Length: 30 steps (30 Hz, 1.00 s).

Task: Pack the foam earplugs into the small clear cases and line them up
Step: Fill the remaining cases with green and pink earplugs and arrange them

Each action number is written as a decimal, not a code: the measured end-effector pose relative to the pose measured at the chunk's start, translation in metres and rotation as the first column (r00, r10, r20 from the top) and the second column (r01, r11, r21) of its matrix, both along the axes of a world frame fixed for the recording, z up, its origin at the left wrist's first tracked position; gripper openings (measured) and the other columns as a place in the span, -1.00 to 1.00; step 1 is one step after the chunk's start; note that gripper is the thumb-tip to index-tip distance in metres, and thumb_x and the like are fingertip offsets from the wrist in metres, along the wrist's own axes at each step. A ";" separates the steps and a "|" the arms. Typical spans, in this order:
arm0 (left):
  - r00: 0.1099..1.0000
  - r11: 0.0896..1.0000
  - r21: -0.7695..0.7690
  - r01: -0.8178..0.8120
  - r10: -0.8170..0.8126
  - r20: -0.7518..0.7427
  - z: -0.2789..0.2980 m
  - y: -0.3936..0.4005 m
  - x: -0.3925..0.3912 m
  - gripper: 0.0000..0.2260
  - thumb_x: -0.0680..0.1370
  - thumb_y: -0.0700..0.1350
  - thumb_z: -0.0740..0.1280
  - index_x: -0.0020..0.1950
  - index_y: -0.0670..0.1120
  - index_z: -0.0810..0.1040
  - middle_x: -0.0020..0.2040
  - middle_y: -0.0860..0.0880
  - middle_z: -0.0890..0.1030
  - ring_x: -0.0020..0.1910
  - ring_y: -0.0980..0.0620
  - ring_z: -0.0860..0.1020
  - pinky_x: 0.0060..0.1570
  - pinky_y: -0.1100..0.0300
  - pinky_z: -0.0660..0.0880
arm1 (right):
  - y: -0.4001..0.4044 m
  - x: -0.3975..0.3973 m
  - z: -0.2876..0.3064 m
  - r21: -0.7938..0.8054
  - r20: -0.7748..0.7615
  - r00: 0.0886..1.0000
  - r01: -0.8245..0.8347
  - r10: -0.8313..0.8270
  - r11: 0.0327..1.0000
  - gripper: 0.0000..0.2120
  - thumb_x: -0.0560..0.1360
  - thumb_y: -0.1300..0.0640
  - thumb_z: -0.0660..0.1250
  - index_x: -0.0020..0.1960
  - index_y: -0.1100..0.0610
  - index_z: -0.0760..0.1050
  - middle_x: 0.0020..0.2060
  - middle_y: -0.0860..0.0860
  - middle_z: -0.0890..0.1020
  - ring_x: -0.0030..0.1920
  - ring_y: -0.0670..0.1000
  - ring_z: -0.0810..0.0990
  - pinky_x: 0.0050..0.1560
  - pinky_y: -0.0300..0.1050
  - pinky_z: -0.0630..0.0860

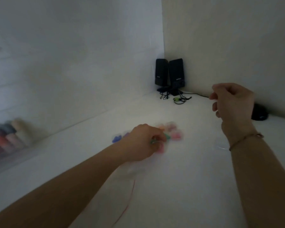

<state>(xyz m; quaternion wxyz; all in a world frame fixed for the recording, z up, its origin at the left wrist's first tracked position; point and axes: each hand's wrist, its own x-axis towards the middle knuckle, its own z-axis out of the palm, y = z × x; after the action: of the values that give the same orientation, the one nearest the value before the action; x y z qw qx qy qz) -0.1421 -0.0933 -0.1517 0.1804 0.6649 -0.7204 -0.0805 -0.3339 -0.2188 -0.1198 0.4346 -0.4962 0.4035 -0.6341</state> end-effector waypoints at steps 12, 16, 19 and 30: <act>0.997 0.990 -0.119 0.082 -0.081 0.015 0.004 -0.056 -0.029 -0.89 0.52 -0.08 0.39 0.04 0.02 0.63 -0.13 0.10 0.56 -0.21 0.20 0.51 -0.17 0.42 0.35 | -0.034 -0.069 -0.003 0.351 0.625 0.745 -0.002 -0.233 0.936 -0.90 0.49 0.16 0.25 -0.20 0.07 0.39 -0.38 -0.04 0.43 -0.55 -0.06 0.23 -0.48 -0.28 0.14; 0.973 0.969 -0.088 0.229 -0.227 0.031 0.000 -0.109 -0.081 -0.70 0.55 -0.15 0.35 0.29 -0.03 0.52 0.22 -0.04 0.52 0.11 -0.01 0.53 0.07 0.35 0.38 | -0.042 -0.073 -0.009 0.362 0.697 0.670 -0.020 -0.256 0.932 -0.84 0.50 0.19 0.20 -0.23 0.07 0.27 -0.43 -0.05 0.34 -0.54 -0.06 0.15 -0.46 -0.26 0.08; 0.929 0.950 0.019 0.311 -0.309 0.206 -0.001 -0.141 -0.104 -0.54 0.56 -0.24 0.28 0.44 0.05 0.38 0.48 -0.03 0.31 0.38 -0.10 0.33 0.34 0.01 0.29 | -0.044 -0.071 -0.010 0.365 0.708 0.652 -0.007 -0.273 0.931 -0.82 0.49 0.20 0.21 -0.24 0.08 0.26 -0.45 -0.04 0.34 -0.53 -0.05 0.14 -0.48 -0.25 0.07; 0.954 0.960 0.091 0.266 -0.275 0.117 -0.005 -0.161 -0.102 -0.69 0.55 -0.07 0.37 0.28 -0.06 0.49 0.15 -0.04 0.45 -0.02 0.08 0.42 0.07 0.21 0.38 | -0.050 -0.064 -0.010 0.333 0.654 0.687 0.112 -0.315 0.936 -0.91 0.48 0.20 0.25 -0.21 0.11 0.43 -0.50 -0.03 0.38 -0.57 -0.03 0.20 -0.50 -0.26 0.11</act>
<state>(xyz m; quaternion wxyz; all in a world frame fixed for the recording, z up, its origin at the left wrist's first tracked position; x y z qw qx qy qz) -0.2441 -0.2540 -0.1571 0.0961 0.5700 -0.8112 -0.0884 -0.3983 -0.2688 -0.1299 0.5395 -0.1056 0.3462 -0.7602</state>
